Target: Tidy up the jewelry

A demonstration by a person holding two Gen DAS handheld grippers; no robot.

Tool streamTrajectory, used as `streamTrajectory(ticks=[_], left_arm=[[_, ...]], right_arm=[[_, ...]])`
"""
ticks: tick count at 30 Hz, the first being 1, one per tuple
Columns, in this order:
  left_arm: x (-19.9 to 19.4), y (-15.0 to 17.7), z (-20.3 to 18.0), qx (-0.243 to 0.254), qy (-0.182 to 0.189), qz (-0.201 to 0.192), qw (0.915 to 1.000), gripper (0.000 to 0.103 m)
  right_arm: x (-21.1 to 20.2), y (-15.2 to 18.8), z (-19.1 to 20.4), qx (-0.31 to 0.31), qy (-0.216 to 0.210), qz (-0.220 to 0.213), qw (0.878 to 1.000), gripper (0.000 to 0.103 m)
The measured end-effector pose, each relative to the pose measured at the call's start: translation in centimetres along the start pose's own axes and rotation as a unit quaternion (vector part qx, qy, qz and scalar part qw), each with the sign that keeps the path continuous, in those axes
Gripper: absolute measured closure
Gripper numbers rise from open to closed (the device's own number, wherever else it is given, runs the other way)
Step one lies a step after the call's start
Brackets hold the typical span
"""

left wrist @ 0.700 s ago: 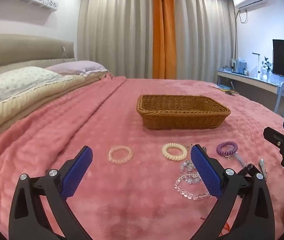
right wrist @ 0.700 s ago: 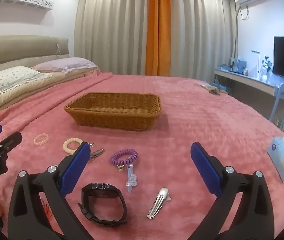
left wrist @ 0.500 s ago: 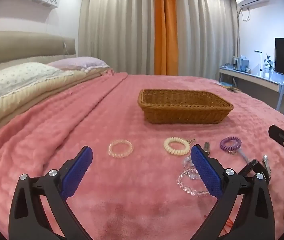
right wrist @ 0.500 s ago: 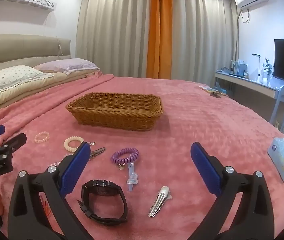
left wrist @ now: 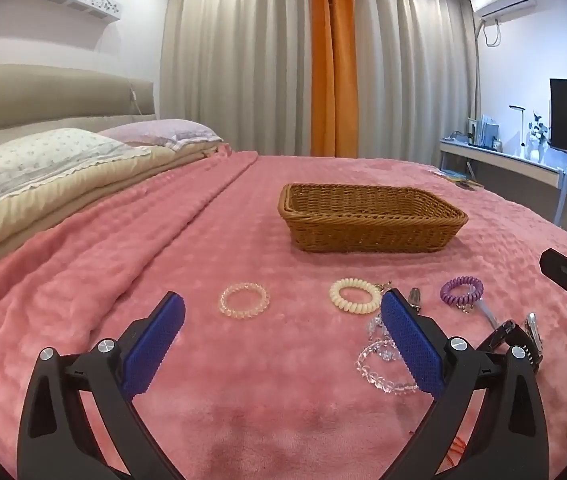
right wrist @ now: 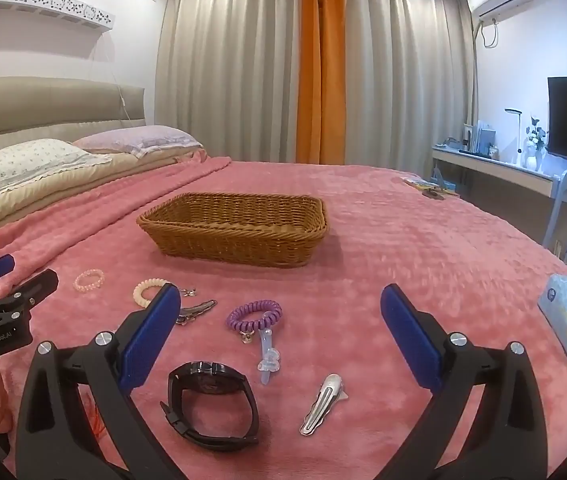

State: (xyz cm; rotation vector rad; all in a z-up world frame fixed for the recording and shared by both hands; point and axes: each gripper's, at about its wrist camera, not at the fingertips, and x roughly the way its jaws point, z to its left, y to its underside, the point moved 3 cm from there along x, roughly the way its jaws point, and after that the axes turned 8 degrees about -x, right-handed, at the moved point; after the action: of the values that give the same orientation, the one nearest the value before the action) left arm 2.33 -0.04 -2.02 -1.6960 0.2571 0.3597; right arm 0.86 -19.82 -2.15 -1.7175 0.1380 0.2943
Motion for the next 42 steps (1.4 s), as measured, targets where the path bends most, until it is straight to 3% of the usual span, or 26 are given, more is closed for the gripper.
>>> streamTrajectory(ticks=[42], left_arm=[[0.0, 0.7, -0.2, -0.002, 0.002, 0.002, 1.0000, 0.007]], right_arm=[[0.3, 0.1, -0.2, 0.004, -0.005, 0.006, 1.000, 0.007]])
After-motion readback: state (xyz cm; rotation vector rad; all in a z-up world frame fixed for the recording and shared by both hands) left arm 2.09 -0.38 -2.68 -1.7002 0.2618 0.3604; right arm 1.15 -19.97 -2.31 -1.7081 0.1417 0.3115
